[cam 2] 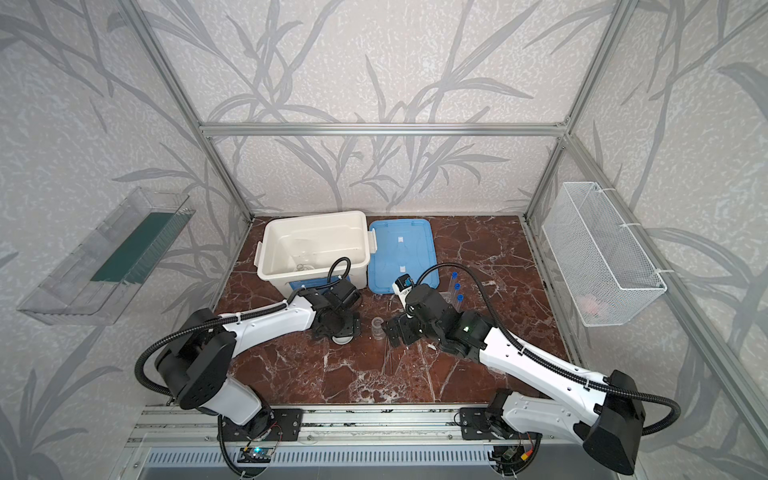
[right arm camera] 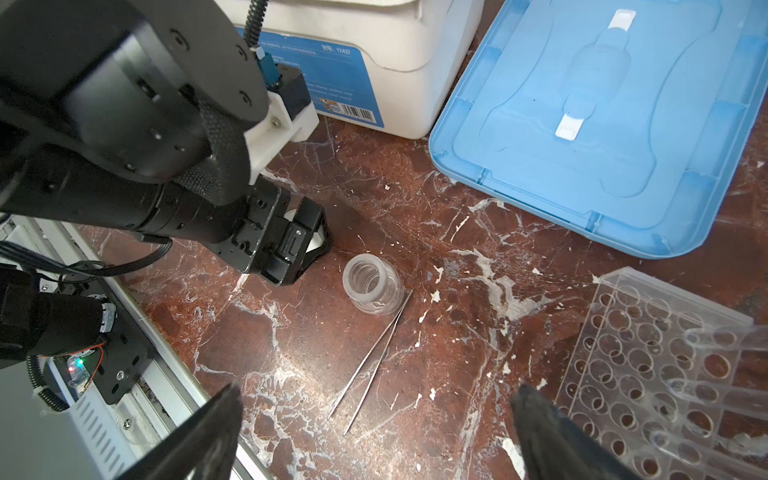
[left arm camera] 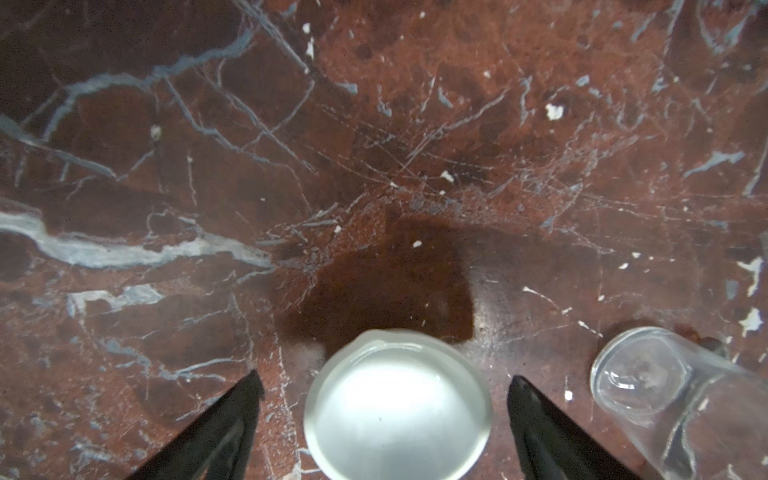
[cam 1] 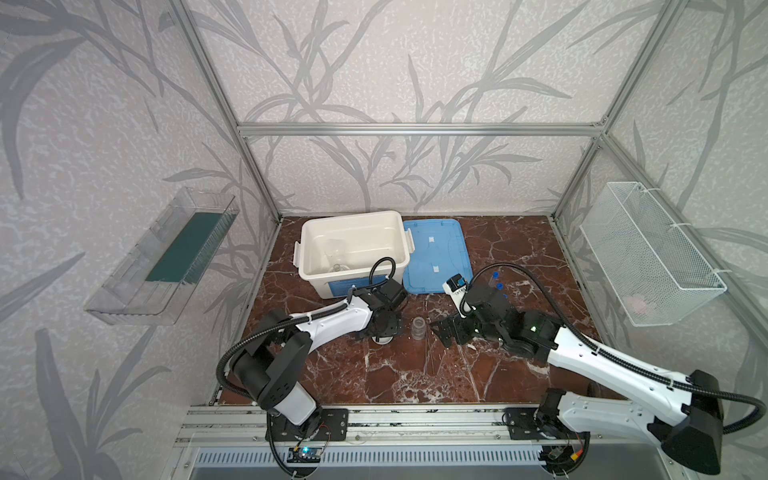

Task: Organize the chemistry lab equipment
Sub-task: 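Close the left gripper on the white crucible rim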

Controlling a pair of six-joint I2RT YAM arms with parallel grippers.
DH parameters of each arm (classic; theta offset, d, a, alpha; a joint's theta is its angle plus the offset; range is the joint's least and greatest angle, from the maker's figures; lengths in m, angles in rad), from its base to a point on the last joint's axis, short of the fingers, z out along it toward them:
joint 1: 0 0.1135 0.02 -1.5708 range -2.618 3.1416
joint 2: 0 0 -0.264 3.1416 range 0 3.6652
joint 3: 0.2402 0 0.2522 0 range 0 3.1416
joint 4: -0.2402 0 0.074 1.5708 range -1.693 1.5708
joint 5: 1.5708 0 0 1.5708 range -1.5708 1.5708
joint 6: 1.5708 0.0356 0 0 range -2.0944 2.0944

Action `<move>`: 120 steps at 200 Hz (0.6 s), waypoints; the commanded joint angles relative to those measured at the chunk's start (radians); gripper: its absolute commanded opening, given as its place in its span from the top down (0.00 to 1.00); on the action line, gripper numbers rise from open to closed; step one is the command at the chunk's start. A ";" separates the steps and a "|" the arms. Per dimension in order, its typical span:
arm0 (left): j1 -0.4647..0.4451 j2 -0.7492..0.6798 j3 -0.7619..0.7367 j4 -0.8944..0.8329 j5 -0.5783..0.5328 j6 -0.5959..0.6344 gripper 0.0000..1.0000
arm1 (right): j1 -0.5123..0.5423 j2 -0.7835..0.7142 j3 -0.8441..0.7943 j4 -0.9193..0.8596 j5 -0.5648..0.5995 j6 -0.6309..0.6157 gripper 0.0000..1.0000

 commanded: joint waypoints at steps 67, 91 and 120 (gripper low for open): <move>-0.052 0.046 0.027 -0.062 -0.085 0.032 0.11 | 0.002 0.015 -0.007 0.016 0.002 0.003 0.01; -0.056 0.062 0.025 -0.057 -0.080 0.035 0.12 | 0.002 0.022 0.003 0.016 -0.018 0.002 0.01; -0.058 0.086 0.026 -0.039 -0.068 0.044 0.13 | 0.002 0.036 0.006 0.030 -0.041 0.007 0.01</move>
